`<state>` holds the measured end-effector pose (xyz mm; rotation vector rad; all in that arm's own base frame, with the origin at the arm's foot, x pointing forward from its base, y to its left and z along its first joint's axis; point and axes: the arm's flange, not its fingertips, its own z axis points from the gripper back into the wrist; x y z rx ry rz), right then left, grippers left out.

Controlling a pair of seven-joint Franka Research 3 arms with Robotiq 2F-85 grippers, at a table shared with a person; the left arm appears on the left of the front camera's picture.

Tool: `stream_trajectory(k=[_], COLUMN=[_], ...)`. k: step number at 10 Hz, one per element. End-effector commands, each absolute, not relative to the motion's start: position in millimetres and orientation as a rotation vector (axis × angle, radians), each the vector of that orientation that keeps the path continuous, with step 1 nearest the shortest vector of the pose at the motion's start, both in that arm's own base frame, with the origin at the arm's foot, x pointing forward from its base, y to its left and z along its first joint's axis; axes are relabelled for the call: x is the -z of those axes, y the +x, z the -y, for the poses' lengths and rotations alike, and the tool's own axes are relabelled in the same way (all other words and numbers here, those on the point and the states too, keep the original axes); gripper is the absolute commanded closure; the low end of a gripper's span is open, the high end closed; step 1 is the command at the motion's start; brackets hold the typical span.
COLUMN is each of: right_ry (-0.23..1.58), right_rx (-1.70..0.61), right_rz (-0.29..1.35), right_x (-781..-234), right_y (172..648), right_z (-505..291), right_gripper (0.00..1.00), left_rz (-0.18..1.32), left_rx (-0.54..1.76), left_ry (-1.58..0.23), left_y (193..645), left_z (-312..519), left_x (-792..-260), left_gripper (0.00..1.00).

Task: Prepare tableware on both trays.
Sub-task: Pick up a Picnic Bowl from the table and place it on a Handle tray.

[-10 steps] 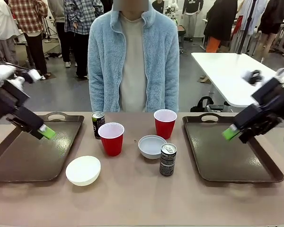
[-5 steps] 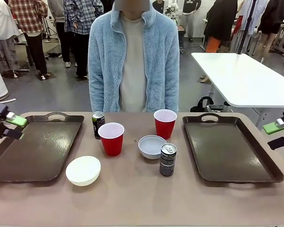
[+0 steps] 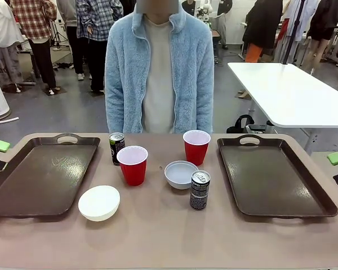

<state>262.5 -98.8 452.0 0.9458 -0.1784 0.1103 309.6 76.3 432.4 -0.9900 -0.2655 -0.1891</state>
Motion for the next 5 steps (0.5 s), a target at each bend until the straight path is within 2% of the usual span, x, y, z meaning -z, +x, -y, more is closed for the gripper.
stream_trajectory(k=[1, 3, 5], right_ry=[0.957, 0.93, 0.938], right_rx=[-0.111, -0.127, -0.1], right_rz=[0.194, 0.202, 0.178], right_x=[-436, -437, -453], right_y=[244, 246, 261], right_z=[82, 78, 101], right_gripper=[0.0, 0.0, 0.0], left_rz=[0.255, 0.233, 0.248], left_rx=[0.22, 0.241, 0.193], left_ry=[-0.974, -0.915, -0.977], left_y=[313, 311, 312], left_z=[-77, -70, -73], left_x=[-425, -425, -428], left_gripper=[0.0, 0.0, 0.0])
